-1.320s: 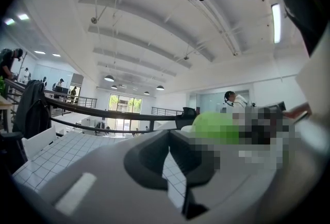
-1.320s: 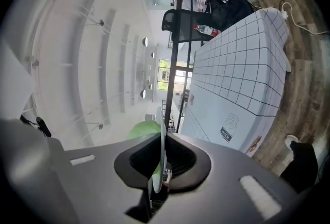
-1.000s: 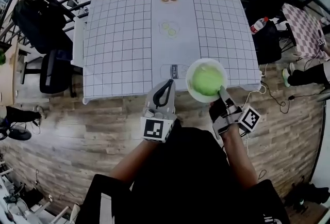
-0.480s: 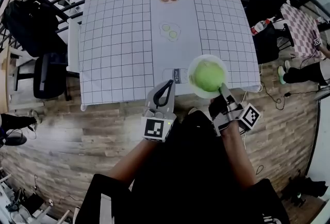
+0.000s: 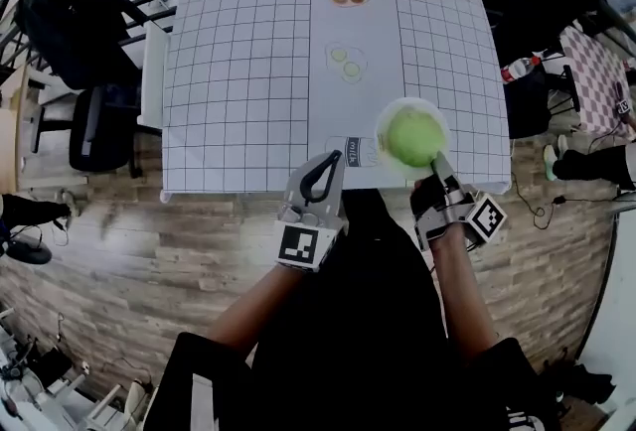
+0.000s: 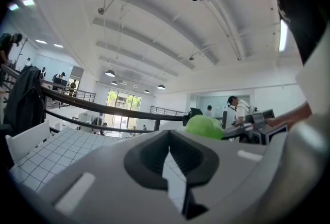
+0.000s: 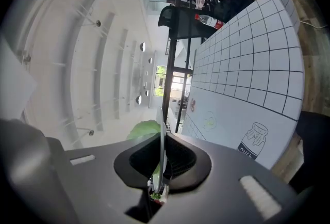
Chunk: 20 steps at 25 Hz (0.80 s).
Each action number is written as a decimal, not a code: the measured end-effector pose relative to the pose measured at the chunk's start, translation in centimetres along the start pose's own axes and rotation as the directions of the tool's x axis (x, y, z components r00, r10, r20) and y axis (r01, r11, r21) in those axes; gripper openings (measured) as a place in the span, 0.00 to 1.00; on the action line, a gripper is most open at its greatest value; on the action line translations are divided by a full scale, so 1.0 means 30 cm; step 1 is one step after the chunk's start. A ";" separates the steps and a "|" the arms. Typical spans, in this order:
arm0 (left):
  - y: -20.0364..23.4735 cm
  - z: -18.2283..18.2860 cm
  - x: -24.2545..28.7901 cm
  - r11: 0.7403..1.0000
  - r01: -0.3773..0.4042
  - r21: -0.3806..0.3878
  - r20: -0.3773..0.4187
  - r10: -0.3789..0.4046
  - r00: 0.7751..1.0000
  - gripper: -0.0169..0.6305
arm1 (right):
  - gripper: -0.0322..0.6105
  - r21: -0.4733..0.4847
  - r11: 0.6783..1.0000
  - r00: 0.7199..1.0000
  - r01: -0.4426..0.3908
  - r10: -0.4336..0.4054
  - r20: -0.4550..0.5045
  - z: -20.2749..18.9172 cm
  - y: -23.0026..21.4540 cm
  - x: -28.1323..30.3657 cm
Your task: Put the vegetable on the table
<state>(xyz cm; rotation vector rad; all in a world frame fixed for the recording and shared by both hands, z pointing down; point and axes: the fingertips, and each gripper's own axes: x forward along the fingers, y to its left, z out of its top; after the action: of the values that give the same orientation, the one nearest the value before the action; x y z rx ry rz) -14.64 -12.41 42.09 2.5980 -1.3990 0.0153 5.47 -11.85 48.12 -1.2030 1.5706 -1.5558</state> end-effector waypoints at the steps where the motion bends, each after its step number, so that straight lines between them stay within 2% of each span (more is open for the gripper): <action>1: 0.009 -0.003 0.001 1.000 -0.007 -0.003 -0.002 0.007 1.000 0.04 | 0.08 -0.004 1.000 1.000 0.005 -0.005 -0.006 0.005 -0.018 0.014; 13: 0.118 0.038 0.144 0.994 -0.095 0.049 -0.020 0.096 0.995 0.04 | 0.08 -0.016 0.999 0.997 0.051 -0.052 -0.058 0.082 -0.129 0.194; 17: 0.136 0.045 0.204 0.992 -0.110 0.056 -0.024 0.111 0.994 0.04 | 0.08 -0.063 0.998 0.999 0.003 -0.007 -0.053 0.133 -0.158 0.257; 20: 0.146 0.049 0.252 0.991 -0.124 0.056 -0.036 0.126 0.991 0.04 | 0.08 -0.045 0.998 0.998 -0.039 0.037 -0.041 0.180 -0.180 0.297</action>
<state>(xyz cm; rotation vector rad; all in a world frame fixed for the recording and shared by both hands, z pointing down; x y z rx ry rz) -14.19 -21.27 42.10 2.5327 -1.5658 0.1229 7.76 -21.58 54.27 -1.1659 1.6534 -1.5361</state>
